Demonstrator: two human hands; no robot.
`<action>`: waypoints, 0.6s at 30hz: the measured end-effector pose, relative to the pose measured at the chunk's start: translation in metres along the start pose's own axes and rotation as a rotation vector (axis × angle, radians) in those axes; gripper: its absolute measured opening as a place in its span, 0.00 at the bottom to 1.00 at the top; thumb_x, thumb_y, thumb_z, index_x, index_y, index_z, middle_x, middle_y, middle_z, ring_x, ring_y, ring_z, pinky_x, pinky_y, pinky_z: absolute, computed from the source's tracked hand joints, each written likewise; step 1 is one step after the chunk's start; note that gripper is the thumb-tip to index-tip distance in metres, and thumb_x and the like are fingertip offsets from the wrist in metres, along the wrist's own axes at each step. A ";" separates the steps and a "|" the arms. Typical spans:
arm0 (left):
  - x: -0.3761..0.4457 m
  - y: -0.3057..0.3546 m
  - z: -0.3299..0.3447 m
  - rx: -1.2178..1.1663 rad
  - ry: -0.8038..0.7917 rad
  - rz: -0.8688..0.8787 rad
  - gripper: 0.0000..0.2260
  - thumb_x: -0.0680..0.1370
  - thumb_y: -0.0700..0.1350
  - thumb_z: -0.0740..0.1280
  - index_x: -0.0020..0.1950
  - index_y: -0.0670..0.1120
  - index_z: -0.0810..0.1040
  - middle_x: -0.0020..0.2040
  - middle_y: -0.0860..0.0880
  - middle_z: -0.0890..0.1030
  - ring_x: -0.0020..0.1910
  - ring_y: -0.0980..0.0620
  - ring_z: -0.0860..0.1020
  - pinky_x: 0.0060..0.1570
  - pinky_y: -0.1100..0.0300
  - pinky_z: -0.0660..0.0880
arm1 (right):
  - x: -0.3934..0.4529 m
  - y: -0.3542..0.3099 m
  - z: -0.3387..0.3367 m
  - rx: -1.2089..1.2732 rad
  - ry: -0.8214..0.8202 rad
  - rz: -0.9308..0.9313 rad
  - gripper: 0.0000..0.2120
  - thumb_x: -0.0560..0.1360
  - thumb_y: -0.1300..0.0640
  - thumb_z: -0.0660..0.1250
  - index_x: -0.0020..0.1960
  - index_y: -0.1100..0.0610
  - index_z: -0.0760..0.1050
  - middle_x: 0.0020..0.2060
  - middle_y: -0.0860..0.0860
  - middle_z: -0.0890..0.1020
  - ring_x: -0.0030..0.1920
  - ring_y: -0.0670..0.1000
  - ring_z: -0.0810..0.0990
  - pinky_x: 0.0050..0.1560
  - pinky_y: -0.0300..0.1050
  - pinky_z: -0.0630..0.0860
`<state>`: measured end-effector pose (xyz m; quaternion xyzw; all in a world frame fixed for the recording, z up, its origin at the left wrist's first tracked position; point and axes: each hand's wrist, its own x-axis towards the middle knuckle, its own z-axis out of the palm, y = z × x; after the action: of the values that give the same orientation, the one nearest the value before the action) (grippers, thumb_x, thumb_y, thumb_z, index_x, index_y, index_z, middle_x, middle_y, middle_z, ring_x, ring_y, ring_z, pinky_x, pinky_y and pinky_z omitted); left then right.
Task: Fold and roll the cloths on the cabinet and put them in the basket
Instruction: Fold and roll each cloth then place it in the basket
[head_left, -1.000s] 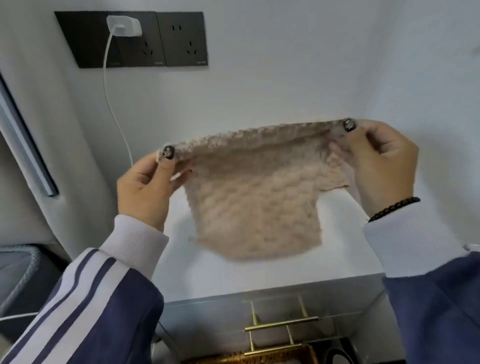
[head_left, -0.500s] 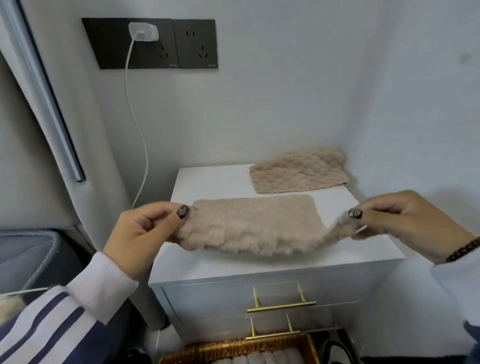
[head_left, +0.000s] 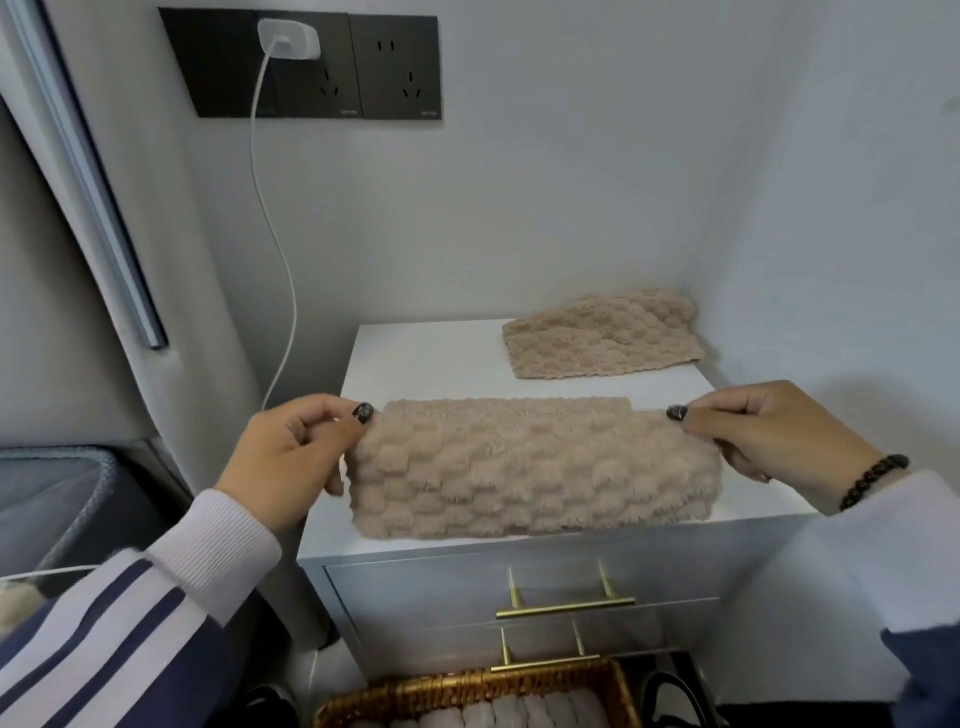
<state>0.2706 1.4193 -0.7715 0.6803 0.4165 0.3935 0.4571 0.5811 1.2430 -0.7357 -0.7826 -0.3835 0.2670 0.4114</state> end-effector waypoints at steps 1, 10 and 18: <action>0.007 0.000 0.004 0.018 0.032 -0.003 0.05 0.77 0.40 0.68 0.42 0.43 0.82 0.27 0.43 0.76 0.21 0.56 0.71 0.26 0.68 0.71 | 0.004 -0.001 0.005 0.004 0.074 -0.025 0.07 0.74 0.62 0.68 0.38 0.59 0.82 0.19 0.47 0.71 0.22 0.49 0.62 0.23 0.36 0.62; 0.061 -0.018 0.043 0.219 0.173 -0.081 0.06 0.77 0.51 0.67 0.43 0.52 0.80 0.38 0.52 0.82 0.36 0.54 0.76 0.37 0.62 0.70 | 0.059 0.018 0.055 -0.241 0.246 -0.134 0.15 0.77 0.55 0.62 0.34 0.59 0.75 0.29 0.55 0.79 0.29 0.49 0.76 0.32 0.38 0.73; 0.074 -0.036 0.060 0.516 0.166 -0.137 0.07 0.81 0.47 0.61 0.50 0.46 0.77 0.46 0.47 0.79 0.34 0.55 0.73 0.30 0.63 0.66 | 0.083 0.033 0.064 -0.421 0.319 -0.062 0.17 0.79 0.52 0.60 0.37 0.62 0.73 0.32 0.57 0.79 0.37 0.58 0.77 0.38 0.47 0.73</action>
<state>0.3439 1.4789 -0.8104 0.7099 0.5839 0.2971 0.2587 0.5932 1.3273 -0.8054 -0.8710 -0.3848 0.0418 0.3026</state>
